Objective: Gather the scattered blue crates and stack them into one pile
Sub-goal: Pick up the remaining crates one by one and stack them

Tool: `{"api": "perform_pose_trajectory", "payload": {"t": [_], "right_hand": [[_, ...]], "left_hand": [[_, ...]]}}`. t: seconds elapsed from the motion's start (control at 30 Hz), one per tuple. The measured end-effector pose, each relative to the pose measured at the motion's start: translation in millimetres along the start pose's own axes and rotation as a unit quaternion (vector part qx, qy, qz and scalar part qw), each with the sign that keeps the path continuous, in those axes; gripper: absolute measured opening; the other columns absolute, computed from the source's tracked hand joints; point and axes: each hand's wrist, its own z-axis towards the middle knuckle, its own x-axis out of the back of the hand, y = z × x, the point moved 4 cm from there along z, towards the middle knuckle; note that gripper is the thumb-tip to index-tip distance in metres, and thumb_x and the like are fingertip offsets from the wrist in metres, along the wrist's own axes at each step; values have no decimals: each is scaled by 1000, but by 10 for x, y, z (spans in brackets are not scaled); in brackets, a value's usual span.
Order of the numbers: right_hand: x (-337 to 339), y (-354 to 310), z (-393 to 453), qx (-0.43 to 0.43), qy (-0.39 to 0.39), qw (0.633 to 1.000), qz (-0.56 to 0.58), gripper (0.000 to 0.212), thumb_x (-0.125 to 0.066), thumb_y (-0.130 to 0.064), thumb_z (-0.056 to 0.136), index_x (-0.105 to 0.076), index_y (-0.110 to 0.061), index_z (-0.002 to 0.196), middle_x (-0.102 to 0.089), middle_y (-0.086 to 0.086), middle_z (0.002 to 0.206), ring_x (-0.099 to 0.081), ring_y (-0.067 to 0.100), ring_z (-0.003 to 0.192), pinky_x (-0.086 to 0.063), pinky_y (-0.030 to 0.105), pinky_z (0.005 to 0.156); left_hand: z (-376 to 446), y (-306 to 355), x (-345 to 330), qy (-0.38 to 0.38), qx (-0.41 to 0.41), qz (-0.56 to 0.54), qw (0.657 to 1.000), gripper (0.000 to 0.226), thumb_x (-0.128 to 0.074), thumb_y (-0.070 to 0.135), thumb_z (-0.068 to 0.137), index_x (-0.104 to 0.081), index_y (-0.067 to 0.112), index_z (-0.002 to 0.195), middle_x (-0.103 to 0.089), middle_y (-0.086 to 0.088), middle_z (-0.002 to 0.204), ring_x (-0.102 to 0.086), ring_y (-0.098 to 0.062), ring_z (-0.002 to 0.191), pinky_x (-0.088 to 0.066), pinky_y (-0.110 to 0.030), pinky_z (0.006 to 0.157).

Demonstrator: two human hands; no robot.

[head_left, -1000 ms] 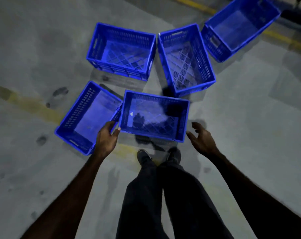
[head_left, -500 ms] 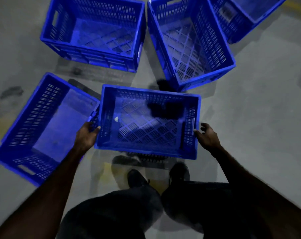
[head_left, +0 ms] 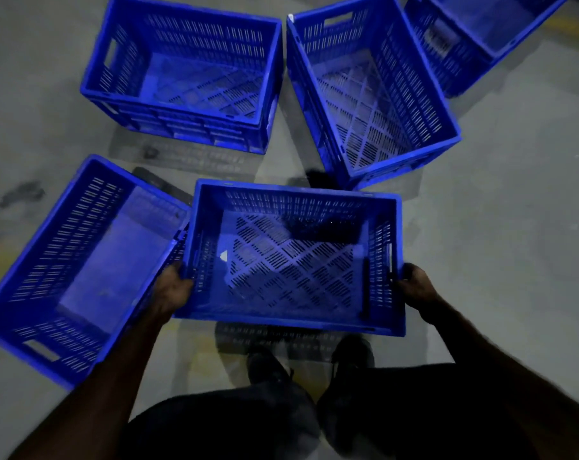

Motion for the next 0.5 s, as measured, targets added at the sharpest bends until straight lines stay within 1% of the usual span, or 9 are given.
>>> {"api": "perform_pose_trajectory", "payload": {"t": [0.07,0.1,0.13,0.2,0.27,0.3,0.4,0.47,0.5], "right_hand": [[242,-38,-254,11,-3,1000,-2,22,-70,-16,93,-67,-11,114,-75,12,108,-74,25,86,-63,44,76],[359,-90,-419,17,-4,1000,-5,22,-70,-16,93,-67,-10,114,-75,12,108,-74,25,87,-63,46,78],[475,-143,-600,21,-3,1000,-7,23,-69,-14,94,-66,-9,116,-74,12,109,-74,26,88,-62,46,79],[701,-284,-980,24,10,1000,-7,26,-66,-9,93,-65,-8,119,-72,11,111,-72,29,93,-61,46,81],[963,-438,-1392,25,15,1000,2,28,-64,-5,91,-65,-9,119,-72,9,110,-70,28,93,-60,45,83],[1097,-508,-1594,27,17,999,4,29,-63,-6,90,-65,-10,119,-72,8,110,-70,27,93,-60,45,84],[1488,-713,-2132,33,18,999,19,29,-67,-17,88,-66,-17,117,-74,6,110,-72,28,98,-59,50,89],[1763,-904,-2539,39,18,999,33,30,-68,-22,86,-67,-21,115,-74,6,110,-73,28,99,-60,51,88],[1874,-982,-2697,44,18,998,37,28,-67,-23,86,-68,-22,115,-75,5,110,-73,26,98,-61,50,88]], "left_hand": [[-348,149,152,-20,-9,-19,1000,29,-62,-17,85,-66,-3,110,-69,-24,104,-66,-42,94,-47,-37,75],[-526,215,234,-34,-11,-37,999,32,-58,-20,86,-65,-6,114,-68,-23,105,-65,-47,98,-50,-37,77],[-702,259,320,-43,-10,-65,997,35,-55,-24,86,-63,-6,115,-66,-20,105,-64,-50,98,-52,-34,76],[-1077,377,518,-32,-1,-105,994,40,-55,-25,84,-63,3,112,-67,-14,104,-65,-45,97,-52,-33,76],[-1498,556,767,-22,4,-111,994,41,-58,-19,83,-67,9,112,-71,-11,105,-67,-33,97,-52,-38,81],[-1699,664,907,-22,1,-113,993,40,-60,-16,83,-69,11,111,-72,-9,104,-67,-29,96,-54,-40,81],[-2262,1005,1364,-22,-4,-117,993,30,-63,-9,84,-69,10,107,-72,-9,102,-67,-28,92,-53,-35,75],[-2639,1232,1690,-19,-7,-116,993,31,-65,-2,81,-71,9,109,-75,-8,101,-70,-29,90,-58,-42,78],[-2794,1315,1827,-18,-8,-120,993,31,-65,-3,81,-72,10,108,-75,-8,99,-71,-29,88,-59,-47,82]]}}
